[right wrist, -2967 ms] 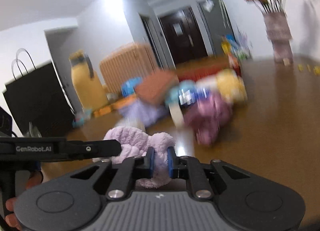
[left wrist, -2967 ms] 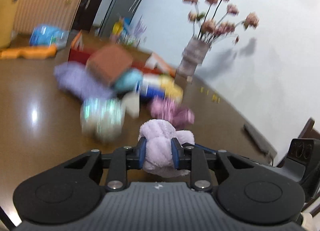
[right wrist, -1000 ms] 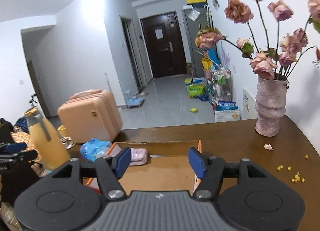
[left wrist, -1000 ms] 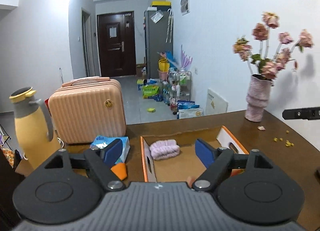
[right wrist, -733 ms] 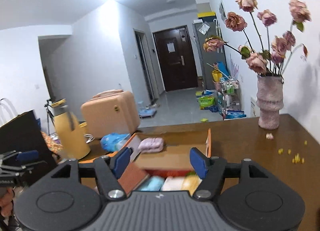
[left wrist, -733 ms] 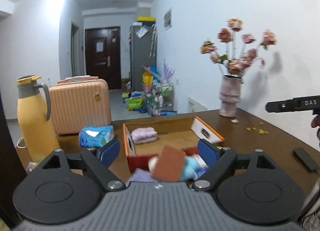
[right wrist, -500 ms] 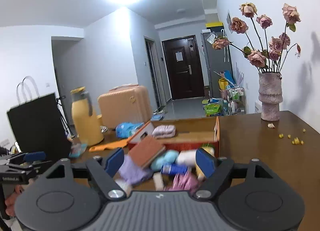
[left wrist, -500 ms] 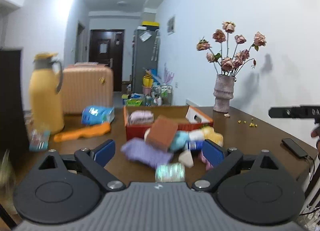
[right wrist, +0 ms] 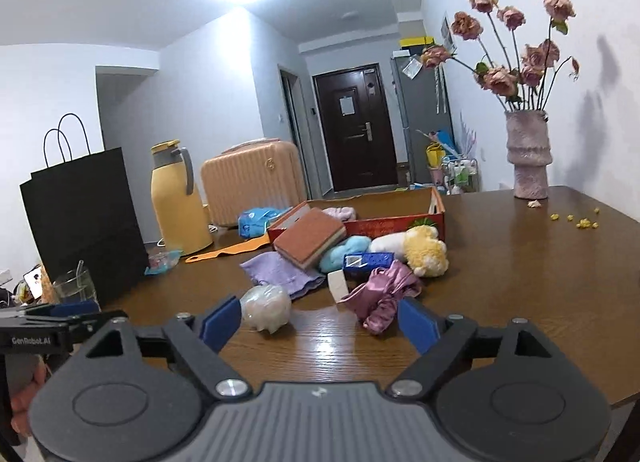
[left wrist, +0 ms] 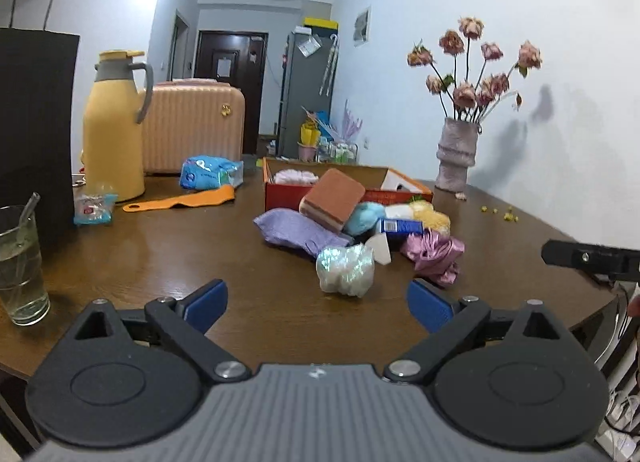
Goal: Organize soft objects
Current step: 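Grasp the iridescent plastic bundle with the left tool while the right tool approaches the white triangle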
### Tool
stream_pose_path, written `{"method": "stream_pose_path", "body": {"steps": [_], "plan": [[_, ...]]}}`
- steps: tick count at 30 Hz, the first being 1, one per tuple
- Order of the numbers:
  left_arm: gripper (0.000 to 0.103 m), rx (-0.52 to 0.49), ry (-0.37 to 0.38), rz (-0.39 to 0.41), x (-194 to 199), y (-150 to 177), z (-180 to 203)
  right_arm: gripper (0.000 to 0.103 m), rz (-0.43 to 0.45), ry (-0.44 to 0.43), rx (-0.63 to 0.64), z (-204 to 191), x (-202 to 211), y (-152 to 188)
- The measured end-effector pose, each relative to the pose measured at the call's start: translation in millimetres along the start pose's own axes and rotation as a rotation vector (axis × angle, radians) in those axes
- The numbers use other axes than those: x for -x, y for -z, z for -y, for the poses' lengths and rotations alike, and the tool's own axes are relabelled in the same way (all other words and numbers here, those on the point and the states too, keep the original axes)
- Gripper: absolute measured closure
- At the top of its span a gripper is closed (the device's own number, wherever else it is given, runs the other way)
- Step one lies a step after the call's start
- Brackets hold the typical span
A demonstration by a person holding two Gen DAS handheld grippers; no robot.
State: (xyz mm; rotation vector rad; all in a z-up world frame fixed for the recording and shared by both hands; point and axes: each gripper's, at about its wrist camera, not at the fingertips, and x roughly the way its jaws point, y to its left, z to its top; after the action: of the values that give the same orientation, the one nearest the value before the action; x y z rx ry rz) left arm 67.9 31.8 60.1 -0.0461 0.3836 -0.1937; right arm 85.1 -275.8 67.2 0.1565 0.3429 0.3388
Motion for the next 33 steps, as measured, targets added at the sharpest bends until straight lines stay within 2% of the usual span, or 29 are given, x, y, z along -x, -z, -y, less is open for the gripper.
{"method": "stream_pose_path", "body": {"steps": [2,4,6,11,18,20,22,25,26,28,29,31,33], "plan": [[0.004,0.004,-0.007,-0.018,-9,1,-1,0.023,0.009,-0.007,0.001,-2,-5,5],[0.004,0.019,-0.002,-0.038,-23,2,0,0.034,-0.004,-0.017,-0.001,-2,-17,8],[0.004,0.017,0.007,-0.069,-39,2,2,0.05,-0.045,-0.032,-0.017,1,-35,12],[0.004,-0.025,0.034,-0.114,-81,1,15,0.061,-0.164,-0.05,-0.044,4,-90,24],[0.005,-0.03,0.04,-0.184,-147,-9,19,0.061,-0.219,-0.051,-0.039,10,-153,15],[0.005,-0.024,0.044,-0.201,-163,-12,17,0.061,-0.241,-0.01,-0.033,16,-172,9],[0.005,-0.013,0.041,-0.218,-179,-14,13,0.061,-0.25,0.087,-0.017,27,-188,2],[0.005,0.009,0.057,-0.227,-192,-17,5,0.058,-0.238,0.109,-0.038,35,-193,-10],[0.007,0.014,0.069,-0.227,-195,-17,3,0.058,-0.234,0.095,-0.037,34,-193,-12],[0.025,0.021,0.095,-0.231,-199,-19,0,0.058,-0.235,0.045,-0.039,27,-197,-13],[0.029,0.025,0.109,-0.242,-202,-20,-1,0.059,-0.242,0.017,-0.036,23,-202,-13],[0.046,0.031,0.133,-0.271,-207,-20,-4,0.06,-0.253,0.019,-0.015,16,-216,-12],[0.049,0.027,0.151,-0.272,-208,-20,-5,0.06,-0.244,0.038,-0.002,13,-229,-12]]}}
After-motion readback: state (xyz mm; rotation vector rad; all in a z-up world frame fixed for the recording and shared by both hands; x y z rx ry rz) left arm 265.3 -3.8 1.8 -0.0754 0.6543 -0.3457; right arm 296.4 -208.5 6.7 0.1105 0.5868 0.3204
